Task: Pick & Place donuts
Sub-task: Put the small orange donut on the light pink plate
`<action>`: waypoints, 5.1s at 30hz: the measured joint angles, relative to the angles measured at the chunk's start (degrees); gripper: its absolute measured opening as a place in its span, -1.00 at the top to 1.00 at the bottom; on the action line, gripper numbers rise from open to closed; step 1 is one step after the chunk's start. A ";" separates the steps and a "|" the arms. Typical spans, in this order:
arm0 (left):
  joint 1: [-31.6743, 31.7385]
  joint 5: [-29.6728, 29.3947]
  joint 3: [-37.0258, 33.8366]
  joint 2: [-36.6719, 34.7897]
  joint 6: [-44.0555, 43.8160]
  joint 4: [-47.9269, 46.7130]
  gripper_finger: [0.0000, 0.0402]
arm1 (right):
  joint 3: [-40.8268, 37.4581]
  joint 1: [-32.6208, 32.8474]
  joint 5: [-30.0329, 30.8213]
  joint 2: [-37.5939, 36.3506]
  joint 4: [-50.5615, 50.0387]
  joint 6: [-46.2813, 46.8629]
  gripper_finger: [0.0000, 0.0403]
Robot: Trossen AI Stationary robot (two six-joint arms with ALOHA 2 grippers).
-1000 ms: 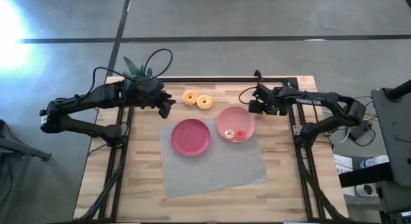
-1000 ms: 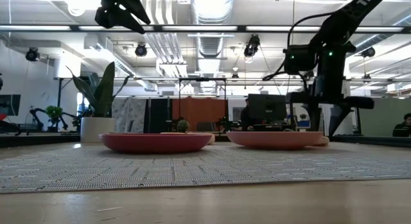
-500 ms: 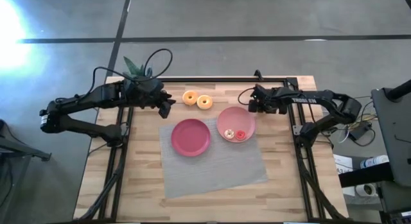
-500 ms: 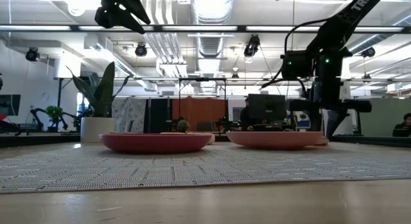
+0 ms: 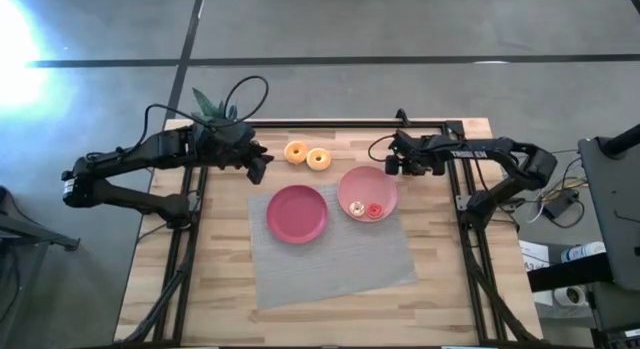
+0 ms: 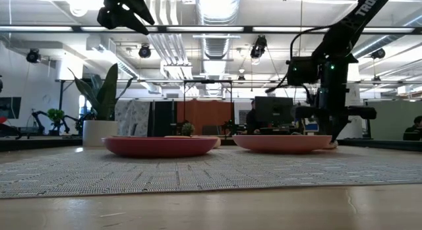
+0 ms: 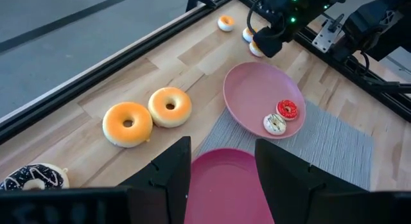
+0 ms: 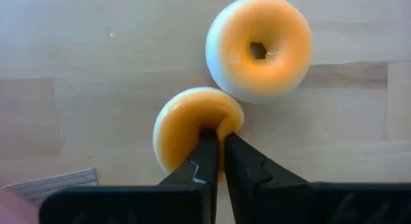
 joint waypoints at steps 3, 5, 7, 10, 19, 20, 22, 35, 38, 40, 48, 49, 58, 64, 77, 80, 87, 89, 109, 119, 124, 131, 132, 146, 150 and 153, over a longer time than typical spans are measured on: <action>0.00 0.02 0.02 0.00 -0.02 0.00 0.27 | 0.50 0.26 1.22 -4.20 0.09 -0.99 0.95; -0.02 0.02 0.02 0.00 0.01 0.02 0.27 | 0.99 0.26 0.30 -7.38 0.29 -2.14 0.95; -0.01 0.02 0.02 0.00 0.50 0.02 0.27 | 1.33 0.25 -3.61 -10.78 0.34 -2.53 0.96; -0.01 0.01 0.02 0.01 1.31 0.21 0.27 | 1.27 0.05 -13.94 -15.32 2.46 -0.80 0.96; -0.02 -0.02 0.00 2.38 6.71 9.93 0.27 | -1.41 2.35 -31.37 -22.30 31.99 19.12 0.96; -0.02 -0.06 0.00 2.82 8.84 11.78 0.27 | -1.43 2.67 -31.61 -22.31 34.12 19.84 0.96; -0.02 -0.26 0.00 4.07 13.83 16.46 0.27 | -1.16 3.72 -30.72 -22.18 35.82 18.53 0.96; 2.33 1.29 -0.05 13.05 -3.42 37.14 0.27 | 6.71 23.85 19.75 -20.41 36.10 -18.76 0.96; 4.45 12.08 -0.05 16.02 -7.02 39.85 0.27 | 9.89 27.17 26.96 -19.45 36.23 -27.91 0.96; 5.04 18.81 -0.05 18.38 -8.65 44.16 0.27 | 12.51 29.09 29.73 -18.31 36.32 -35.31 0.96; 10.95 37.59 -0.07 26.14 -33.02 65.57 0.27 | 22.79 36.22 41.92 -12.80 36.21 -68.65 0.96; 11.59 38.81 -0.07 26.77 -35.90 67.91 0.27 | 23.66 36.68 42.04 -12.44 36.20 -71.98 0.96; 15.47 48.08 -0.07 32.29 -62.21 90.03 0.27 | 27.24 37.81 43.39 -10.23 36.48 -94.03 0.96; 16.73 49.87 -0.09 33.57 -58.76 89.63 0.27 | 29.13 37.81 43.52 -9.97 37.58 -93.55 0.96; 17.27 52.27 0.28 34.22 -68.25 89.73 0.27 | 29.24 37.90 43.06 -8.66 43.43 -110.96 0.96; 17.28 53.12 0.28 34.66 -70.86 89.94 0.27 | 29.24 38.17 42.04 -7.42 46.81 -117.17 0.96; 19.56 53.77 0.76 34.73 -73.20 90.33 0.27 | 29.17 39.69 41.59 -5.98 52.62 -124.41 0.96; 20.06 53.80 1.50 34.72 -73.63 91.05 0.27 | 29.17 40.11 41.63 -5.97 53.25 -124.30 0.96; 19.40 60.47 6.76 32.30 -28.11 89.04 0.28 | 32.01 38.51 46.26 -14.55 18.69 -26.75 0.96; 18.27 63.33 6.95 31.82 -9.89 75.38 0.28 | 32.67 28.14 -6.88 -15.84 0.24 6.79 0.96; 15.88 63.57 6.84 29.66 5.99 63.73 0.28 | 32.87 25.19 -19.85 -16.31 0.12 8.26 0.96; 9.98 46.94 7.15 24.07 38.44 40.32 0.28 | 32.67 20.57 -32.24 -16.28 -0.02 13.24 0.96; 9.07 43.28 7.16 23.40 42.41 37.88 0.28 | 32.67 20.00 -32.92 -16.30 0.00 13.48 0.96; 11.82 46.62 8.59 23.15 -9.86 44.10 0.28 | 32.89 30.20 28.16 -15.26 1.35 -23.49 0.96; 13.16 51.98 8.45 25.11 -28.45 50.85 0.28 | 32.89 36.51 47.85 -12.99 10.50 -45.05 0.96; 13.29 55.40 8.34 27.28 -39.25 58.02 0.28 | 32.91 39.81 53.69 -10.61 22.04 -65.62 0.96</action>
